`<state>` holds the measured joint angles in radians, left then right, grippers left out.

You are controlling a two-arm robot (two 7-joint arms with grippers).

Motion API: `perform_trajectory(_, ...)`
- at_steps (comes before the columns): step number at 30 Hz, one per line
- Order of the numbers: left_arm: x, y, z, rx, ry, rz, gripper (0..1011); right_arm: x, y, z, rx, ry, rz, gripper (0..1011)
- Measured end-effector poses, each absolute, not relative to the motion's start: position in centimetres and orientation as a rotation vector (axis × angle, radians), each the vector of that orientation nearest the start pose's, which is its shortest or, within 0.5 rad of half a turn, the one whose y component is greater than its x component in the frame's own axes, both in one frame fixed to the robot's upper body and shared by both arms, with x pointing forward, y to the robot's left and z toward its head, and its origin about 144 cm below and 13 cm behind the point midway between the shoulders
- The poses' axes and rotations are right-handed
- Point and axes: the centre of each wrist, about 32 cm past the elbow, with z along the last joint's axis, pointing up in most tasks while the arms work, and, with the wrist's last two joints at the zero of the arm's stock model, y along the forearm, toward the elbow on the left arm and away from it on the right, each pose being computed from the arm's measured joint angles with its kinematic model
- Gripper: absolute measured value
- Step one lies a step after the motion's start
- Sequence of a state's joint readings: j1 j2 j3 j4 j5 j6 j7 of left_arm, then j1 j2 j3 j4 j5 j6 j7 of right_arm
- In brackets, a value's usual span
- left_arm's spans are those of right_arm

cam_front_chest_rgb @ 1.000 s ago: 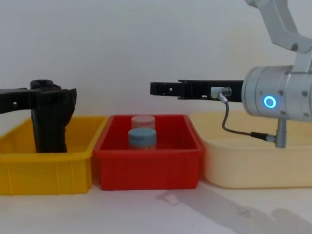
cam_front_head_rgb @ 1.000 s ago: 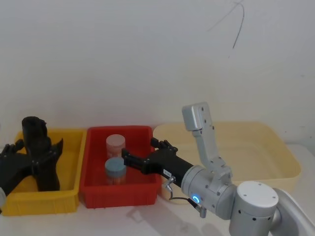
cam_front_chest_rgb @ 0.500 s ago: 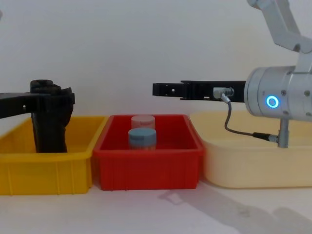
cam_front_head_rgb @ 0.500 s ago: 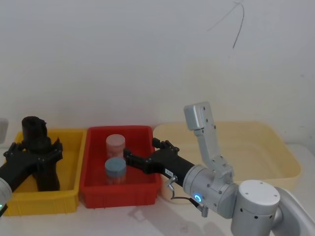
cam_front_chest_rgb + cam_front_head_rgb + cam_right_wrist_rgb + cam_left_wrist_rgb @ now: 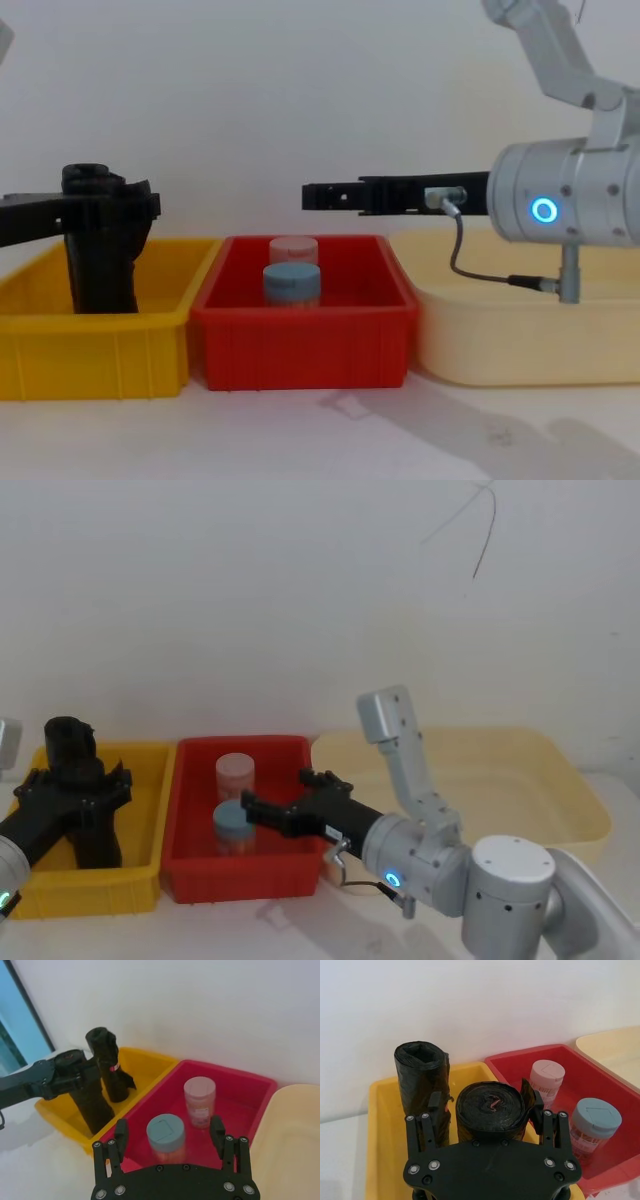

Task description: Pick up the garbage bag with the one hand and transfer it to the other hand.

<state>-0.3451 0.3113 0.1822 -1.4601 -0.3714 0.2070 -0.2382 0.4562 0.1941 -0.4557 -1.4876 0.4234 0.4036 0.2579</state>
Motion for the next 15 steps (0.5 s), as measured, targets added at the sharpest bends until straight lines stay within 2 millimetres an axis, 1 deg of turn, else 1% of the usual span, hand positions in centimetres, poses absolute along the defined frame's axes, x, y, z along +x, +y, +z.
perform_trajectory(9,54.8,27.3,123.1,0.007,0.031,1.187,1001,56.1,-13.2,126.0,-0.152,0.161,-0.805,1001)
perform_trajectory(15,54.9,27.3,123.0,0.007,0.032,1.186,1002,57.0,-12.4,125.9,-0.183,0.168,-0.793,1001)
